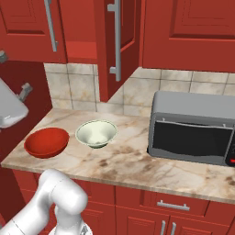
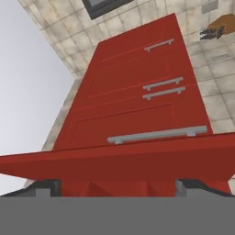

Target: Open the cabinet. Pick the bowls from the counter and place them in the cabinet. Then close the cabinet.

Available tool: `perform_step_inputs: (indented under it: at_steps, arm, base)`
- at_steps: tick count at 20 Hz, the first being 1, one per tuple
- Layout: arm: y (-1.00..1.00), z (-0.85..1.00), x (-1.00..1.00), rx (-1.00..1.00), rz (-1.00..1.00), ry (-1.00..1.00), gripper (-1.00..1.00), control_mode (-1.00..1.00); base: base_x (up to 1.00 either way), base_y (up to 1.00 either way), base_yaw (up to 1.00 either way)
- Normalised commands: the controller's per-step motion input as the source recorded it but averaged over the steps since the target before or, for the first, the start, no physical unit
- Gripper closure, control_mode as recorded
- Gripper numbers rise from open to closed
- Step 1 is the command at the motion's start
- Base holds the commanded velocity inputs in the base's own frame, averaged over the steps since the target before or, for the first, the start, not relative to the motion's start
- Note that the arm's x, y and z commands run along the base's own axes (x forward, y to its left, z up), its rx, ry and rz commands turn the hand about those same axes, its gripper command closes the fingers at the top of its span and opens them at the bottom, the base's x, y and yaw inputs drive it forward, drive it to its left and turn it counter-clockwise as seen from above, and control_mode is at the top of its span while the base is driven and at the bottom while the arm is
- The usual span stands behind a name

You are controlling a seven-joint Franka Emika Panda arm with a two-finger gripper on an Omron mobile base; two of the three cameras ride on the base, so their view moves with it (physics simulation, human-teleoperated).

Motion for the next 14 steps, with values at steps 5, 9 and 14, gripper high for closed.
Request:
perform_step_inputs:
  at_steps: [5, 9, 14]
  arm:
    - [0.0, -0.26, 0.47, 0.09, 0.02, 0.0, -1.0, -1.0]
    - [-0.07, -0.13, 0.46, 0.05, 0.05, 0.01, -1.0, -1.0]
    - [-0.09, -0.12, 0.5, 0.04, 0.06, 0.02, -1.0, -1.0]
  base:
    - [0.0, 0.0, 0.0]
    - [0.0, 0.0, 0.0]
    - [0.0, 0.0, 0.0]
